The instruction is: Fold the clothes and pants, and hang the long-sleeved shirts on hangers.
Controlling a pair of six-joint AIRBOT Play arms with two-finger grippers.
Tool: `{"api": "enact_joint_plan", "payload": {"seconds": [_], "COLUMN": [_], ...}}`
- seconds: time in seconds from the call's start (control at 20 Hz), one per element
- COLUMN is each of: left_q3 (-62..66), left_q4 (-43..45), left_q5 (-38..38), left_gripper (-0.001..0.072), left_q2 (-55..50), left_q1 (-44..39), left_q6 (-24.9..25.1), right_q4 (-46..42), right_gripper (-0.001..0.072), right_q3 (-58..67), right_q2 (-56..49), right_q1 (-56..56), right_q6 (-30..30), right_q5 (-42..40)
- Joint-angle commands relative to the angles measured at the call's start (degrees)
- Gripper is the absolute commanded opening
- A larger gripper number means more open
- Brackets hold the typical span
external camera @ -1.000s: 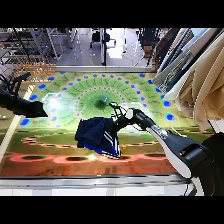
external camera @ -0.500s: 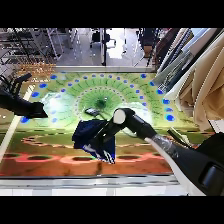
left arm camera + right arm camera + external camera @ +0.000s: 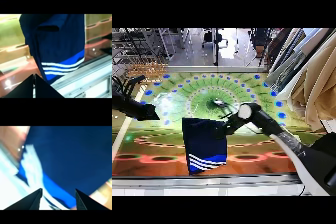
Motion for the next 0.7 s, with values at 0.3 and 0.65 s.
{"api": "enact_joint_plan", "payload": {"seconds": [0.3, 0.65], "left_q3": [-0.02, -0.02], "left_q4": [0.02, 0.00], "left_q5": [-0.46, -0.50], "left_gripper": [0.0008, 0.0008], "left_q2": [0.00, 0.00], "left_q1": [-0.04, -0.04], "left_q6": [0.52, 0.50], "right_q4": [24.68, 32.26], "right_gripper": [0.0574, 0.0420], "right_q3": [-17.20, 0.24], "right_q2": [-8.15, -25.55], "right_q1": [-15.15, -11.10], "right_q6": [-13.79, -12.55], "right_q5": [-11.28, -4.24]}}
